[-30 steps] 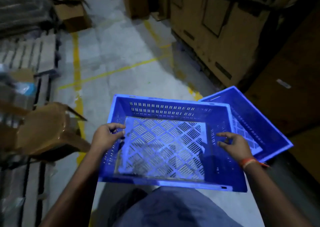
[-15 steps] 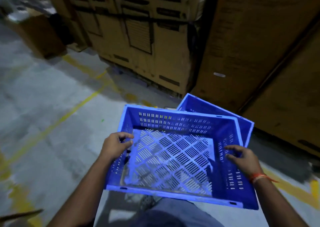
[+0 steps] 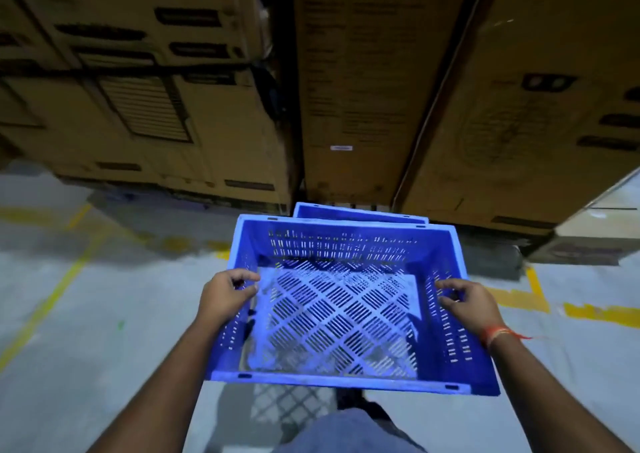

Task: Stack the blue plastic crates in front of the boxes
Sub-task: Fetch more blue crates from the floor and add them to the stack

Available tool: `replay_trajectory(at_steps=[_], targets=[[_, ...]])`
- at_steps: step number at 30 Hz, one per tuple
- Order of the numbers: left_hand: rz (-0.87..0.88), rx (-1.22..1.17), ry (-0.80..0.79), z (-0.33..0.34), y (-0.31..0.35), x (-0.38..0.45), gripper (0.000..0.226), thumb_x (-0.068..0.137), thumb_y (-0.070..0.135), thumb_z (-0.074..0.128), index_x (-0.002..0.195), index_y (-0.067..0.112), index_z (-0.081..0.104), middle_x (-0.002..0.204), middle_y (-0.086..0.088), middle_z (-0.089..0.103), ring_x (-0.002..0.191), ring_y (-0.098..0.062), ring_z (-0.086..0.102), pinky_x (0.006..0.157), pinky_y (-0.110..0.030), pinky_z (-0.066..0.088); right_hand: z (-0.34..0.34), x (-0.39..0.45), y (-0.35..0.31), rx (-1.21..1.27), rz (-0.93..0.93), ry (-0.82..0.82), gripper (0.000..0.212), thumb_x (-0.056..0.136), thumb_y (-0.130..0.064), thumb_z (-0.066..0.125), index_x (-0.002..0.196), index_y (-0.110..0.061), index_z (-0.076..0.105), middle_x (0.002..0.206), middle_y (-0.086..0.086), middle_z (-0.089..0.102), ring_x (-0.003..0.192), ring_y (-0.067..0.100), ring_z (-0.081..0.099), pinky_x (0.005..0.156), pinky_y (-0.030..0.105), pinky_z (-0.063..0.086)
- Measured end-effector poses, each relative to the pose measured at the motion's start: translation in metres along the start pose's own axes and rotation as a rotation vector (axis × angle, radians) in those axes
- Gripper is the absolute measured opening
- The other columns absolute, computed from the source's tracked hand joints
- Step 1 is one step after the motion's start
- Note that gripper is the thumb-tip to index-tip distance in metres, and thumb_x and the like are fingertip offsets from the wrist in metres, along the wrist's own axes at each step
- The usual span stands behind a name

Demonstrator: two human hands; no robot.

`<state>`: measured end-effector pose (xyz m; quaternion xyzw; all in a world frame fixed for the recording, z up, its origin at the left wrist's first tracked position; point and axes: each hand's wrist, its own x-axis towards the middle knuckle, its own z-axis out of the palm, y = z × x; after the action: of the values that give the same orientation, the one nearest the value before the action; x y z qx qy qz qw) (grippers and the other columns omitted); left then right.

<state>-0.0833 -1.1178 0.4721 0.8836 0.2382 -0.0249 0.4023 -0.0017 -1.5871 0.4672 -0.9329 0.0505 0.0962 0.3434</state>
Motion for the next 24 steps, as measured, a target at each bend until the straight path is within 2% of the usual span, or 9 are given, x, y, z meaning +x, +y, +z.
replay_trajectory(at_steps=[2,5,9,13,17,19,21,24], targets=[[0.018,0.011,-0.023,0.012,0.009,0.021,0.015,0.079,0.021,0.084,0.082,0.033,0.076,0.060,0.020,0.066,0.059,0.003,0.058,0.058,-0.012,0.040,0.001,0.016,0.008,0.004,0.026,0.007,0.027,0.076,-0.012,0.079,0.096,-0.029,0.075,0.075,0.005,0.070,0.068,0.019,0.064,0.060,0.022,0.042],[0.029,0.042,-0.043,0.030,0.021,0.056,0.017,0.078,0.022,0.084,0.079,0.035,0.074,0.070,0.008,0.069,0.063,-0.008,0.058,0.061,-0.022,0.043,0.001,0.049,0.020,0.023,0.055,0.004,0.027,0.076,-0.011,0.079,0.098,-0.026,0.075,0.081,0.010,0.073,0.074,0.025,0.067,0.064,0.026,0.045],[0.024,0.082,-0.035,0.051,0.043,0.104,0.012,0.079,0.023,0.083,0.085,0.032,0.077,0.061,0.009,0.060,0.061,-0.011,0.057,0.059,-0.023,0.041,0.001,0.100,0.030,0.034,0.079,-0.002,0.027,0.076,-0.010,0.077,0.099,-0.023,0.076,0.076,0.008,0.071,0.071,0.024,0.065,0.066,0.027,0.045],[0.041,0.115,-0.044,0.065,0.063,0.144,0.013,0.081,0.020,0.081,0.090,0.029,0.076,0.062,0.010,0.059,0.061,-0.013,0.057,0.058,-0.022,0.038,0.000,0.146,0.028,0.023,0.070,0.004,0.029,0.076,-0.010,0.076,0.102,-0.024,0.076,0.067,0.002,0.063,0.063,0.018,0.059,0.065,0.026,0.043],[0.064,0.097,-0.078,0.071,0.074,0.179,0.015,0.083,0.014,0.080,0.091,0.026,0.075,0.060,0.008,0.057,0.059,-0.015,0.053,0.057,-0.027,0.037,-0.003,0.179,0.022,0.019,0.071,0.009,0.031,0.077,-0.011,0.075,0.103,-0.027,0.075,0.071,0.005,0.066,0.066,0.020,0.062,0.065,0.026,0.043],[0.078,0.098,-0.098,0.075,0.077,0.197,0.015,0.083,0.011,0.079,0.093,0.022,0.076,0.060,0.010,0.057,0.057,-0.010,0.053,0.057,-0.026,0.039,-0.003,0.194,0.021,0.016,0.078,0.011,0.030,0.077,-0.012,0.075,0.104,-0.025,0.075,0.073,0.005,0.068,0.068,0.021,0.063,0.067,0.029,0.048],[0.081,0.097,-0.123,0.080,0.082,0.212,0.015,0.084,0.010,0.078,0.095,0.020,0.075,0.063,0.007,0.059,0.055,-0.004,0.052,0.056,-0.019,0.038,-0.001,0.206,0.023,0.007,0.094,0.012,0.031,0.077,-0.012,0.075,0.106,-0.023,0.075,0.072,0.004,0.067,0.067,0.020,0.063,0.068,0.030,0.050],[0.076,0.100,-0.150,0.088,0.087,0.231,0.018,0.085,0.008,0.077,0.096,0.021,0.073,0.069,0.002,0.062,0.063,-0.014,0.055,0.058,-0.022,0.039,0.003,0.220,0.022,-0.011,0.117,0.000,0.031,0.078,-0.012,0.076,0.107,-0.022,0.074,0.070,0.003,0.065,0.065,0.019,0.061,0.064,0.028,0.047]])
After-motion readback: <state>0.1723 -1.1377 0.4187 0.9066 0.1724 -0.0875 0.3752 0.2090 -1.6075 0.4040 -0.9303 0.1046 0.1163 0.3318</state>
